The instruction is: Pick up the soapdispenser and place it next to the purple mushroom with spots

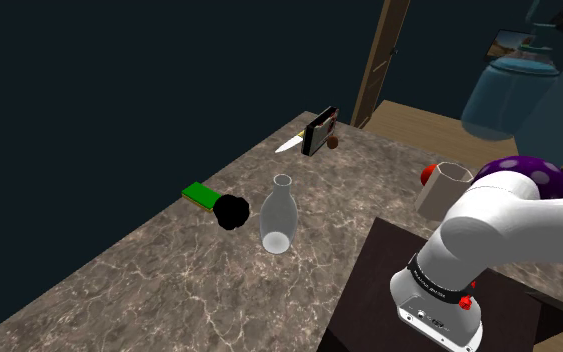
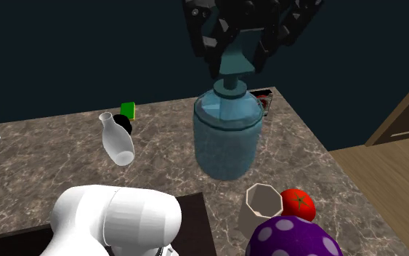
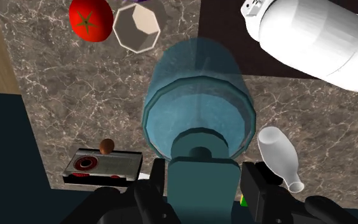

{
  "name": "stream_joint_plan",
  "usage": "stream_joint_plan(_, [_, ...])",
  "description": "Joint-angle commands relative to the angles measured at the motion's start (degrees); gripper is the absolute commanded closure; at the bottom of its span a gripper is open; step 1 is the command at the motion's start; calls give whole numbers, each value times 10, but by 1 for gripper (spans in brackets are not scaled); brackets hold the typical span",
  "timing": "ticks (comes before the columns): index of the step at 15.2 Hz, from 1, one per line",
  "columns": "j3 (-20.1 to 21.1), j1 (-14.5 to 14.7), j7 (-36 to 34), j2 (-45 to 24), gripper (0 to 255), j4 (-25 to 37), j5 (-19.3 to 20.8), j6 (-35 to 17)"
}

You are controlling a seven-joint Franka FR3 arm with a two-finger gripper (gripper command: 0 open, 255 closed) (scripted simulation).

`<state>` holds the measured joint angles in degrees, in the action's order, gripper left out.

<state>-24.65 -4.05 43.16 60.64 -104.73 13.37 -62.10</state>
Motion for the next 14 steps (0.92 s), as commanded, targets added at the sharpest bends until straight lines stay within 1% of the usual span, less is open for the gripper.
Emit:
stream_joint_plan(1, [-7, -4, 17, 14, 255, 15, 13, 26])
stream_joint_plan(8, [-41, -8, 93, 46, 255, 87, 74, 113])
stream_joint_plan(14, [-70, 3, 175, 53, 255, 178, 142, 188])
